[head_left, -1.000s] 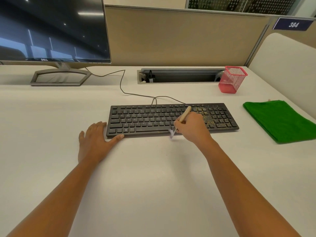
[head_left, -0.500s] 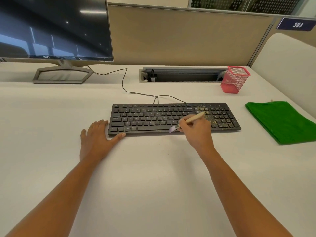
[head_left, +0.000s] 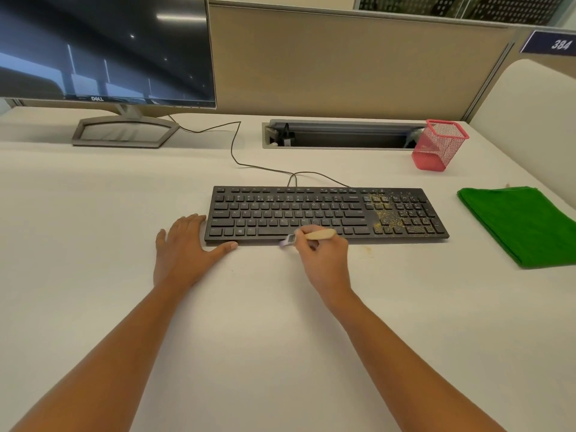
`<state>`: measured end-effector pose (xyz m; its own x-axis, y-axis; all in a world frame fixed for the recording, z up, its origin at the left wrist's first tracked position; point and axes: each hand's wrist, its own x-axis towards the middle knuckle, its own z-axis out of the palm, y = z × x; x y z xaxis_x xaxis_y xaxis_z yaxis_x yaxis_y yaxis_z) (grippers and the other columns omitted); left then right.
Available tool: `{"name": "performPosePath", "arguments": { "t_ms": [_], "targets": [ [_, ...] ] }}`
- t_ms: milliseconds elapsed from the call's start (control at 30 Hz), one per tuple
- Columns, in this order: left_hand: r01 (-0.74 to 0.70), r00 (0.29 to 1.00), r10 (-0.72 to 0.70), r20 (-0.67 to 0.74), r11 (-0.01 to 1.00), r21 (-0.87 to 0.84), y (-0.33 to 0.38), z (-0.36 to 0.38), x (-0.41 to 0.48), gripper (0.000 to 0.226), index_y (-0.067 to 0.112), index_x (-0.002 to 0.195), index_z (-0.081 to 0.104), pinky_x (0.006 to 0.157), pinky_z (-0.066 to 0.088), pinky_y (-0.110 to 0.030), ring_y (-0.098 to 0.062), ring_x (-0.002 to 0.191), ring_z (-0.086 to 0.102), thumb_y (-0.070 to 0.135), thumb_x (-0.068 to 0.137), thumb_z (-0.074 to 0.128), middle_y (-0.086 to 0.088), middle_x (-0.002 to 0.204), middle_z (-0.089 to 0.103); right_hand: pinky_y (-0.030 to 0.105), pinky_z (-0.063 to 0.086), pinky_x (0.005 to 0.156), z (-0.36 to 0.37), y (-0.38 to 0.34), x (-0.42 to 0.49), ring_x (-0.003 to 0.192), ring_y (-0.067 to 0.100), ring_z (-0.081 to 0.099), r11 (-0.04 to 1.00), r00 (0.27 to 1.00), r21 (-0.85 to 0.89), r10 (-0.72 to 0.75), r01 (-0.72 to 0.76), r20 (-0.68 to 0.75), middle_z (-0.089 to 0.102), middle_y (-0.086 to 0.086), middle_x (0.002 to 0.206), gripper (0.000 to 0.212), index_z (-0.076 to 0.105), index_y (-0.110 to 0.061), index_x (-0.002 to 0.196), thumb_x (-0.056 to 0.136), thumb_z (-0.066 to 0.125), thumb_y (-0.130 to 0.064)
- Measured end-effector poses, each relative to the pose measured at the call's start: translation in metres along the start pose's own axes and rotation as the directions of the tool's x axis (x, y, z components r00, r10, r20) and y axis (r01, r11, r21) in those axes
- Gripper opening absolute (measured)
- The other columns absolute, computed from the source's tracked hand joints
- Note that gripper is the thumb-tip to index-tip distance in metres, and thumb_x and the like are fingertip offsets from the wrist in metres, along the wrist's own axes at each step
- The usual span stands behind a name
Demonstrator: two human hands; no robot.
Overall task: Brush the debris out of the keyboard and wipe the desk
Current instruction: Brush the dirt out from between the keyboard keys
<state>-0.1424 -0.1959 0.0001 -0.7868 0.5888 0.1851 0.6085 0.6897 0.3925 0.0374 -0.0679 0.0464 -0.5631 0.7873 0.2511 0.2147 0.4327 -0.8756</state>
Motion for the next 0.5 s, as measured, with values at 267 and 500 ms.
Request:
{"name": "performPosePath", "arguments": {
  "t_ms": [267, 500],
  "targets": [
    [-0.002, 1.000, 0.002, -0.007, 1.000, -0.005, 0.001, -0.001, 0.000, 0.082, 0.015, 0.139, 0.041, 0.115, 0.012, -0.045, -0.017, 0.140, 0.027, 0.066, 0.076, 0.058, -0.001, 0.146, 0.040, 0.018, 0.043, 0.059, 0.015, 0.007, -0.007, 0.057, 0.001, 0.051, 0.993, 0.998, 0.116, 0.013, -0.020, 0.062, 0.057, -0.017, 0.061, 0.012, 0.072, -0.005, 0.087, 0.089, 0.061, -0.010],
    [-0.007, 1.000, 0.007, -0.012, 1.000, -0.003, -0.001, 0.000, 0.000, 0.083, 0.016, 0.138, 0.041, 0.115, 0.013, -0.046, -0.016, 0.139, 0.028, 0.067, 0.076, 0.057, -0.001, 0.145, 0.041, 0.004, 0.045, 0.056, -0.013, 0.021, -0.004, 0.056, 0.002, 0.058, 0.998, 0.958, 0.069, 0.023, -0.003, -0.285, 0.062, -0.004, 0.066, 0.009, 0.070, -0.002, 0.083, 0.086, 0.062, -0.005]
  ]
}}
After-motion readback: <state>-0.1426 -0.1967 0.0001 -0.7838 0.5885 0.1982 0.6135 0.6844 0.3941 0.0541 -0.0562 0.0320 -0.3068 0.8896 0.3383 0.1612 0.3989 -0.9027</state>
